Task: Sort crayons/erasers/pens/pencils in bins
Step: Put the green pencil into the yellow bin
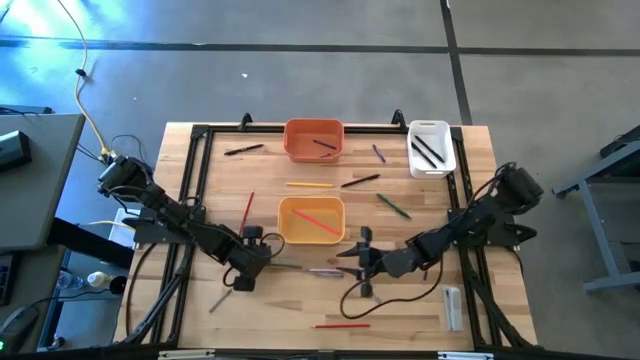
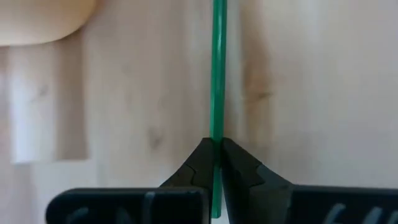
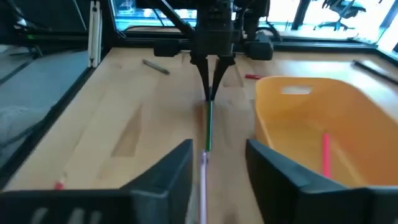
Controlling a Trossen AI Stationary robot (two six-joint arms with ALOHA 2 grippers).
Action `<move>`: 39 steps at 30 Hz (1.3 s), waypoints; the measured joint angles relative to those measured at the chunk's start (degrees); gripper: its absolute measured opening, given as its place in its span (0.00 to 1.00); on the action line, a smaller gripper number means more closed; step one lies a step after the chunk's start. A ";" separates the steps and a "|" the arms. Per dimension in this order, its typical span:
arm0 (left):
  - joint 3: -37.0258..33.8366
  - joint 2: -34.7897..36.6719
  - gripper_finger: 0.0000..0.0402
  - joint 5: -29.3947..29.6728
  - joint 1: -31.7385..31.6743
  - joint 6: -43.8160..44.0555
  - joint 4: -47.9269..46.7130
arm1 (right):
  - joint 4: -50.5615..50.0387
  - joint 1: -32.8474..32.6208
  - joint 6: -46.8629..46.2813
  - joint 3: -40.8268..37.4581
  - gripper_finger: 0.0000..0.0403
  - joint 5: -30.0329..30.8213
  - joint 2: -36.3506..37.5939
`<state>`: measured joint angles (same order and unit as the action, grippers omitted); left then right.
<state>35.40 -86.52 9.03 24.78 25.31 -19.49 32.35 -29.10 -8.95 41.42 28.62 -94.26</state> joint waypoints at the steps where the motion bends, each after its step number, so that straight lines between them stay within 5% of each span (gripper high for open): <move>1: 0.01 0.00 0.00 -0.57 0.18 0.00 1.07 | -1.24 0.24 -0.63 1.31 0.39 -0.09 -0.97; 13: -0.02 -0.11 0.01 -0.35 1.75 -0.17 7.14 | -15.14 2.97 -5.18 14.19 0.52 -6.29 -10.49; 39: 0.11 0.08 0.00 5.74 1.60 3.49 14.31 | -21.55 8.16 -10.53 23.02 0.40 -15.58 -23.39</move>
<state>35.51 -86.44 14.76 26.38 28.80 -5.17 10.80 -20.93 -19.47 64.45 13.04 -117.64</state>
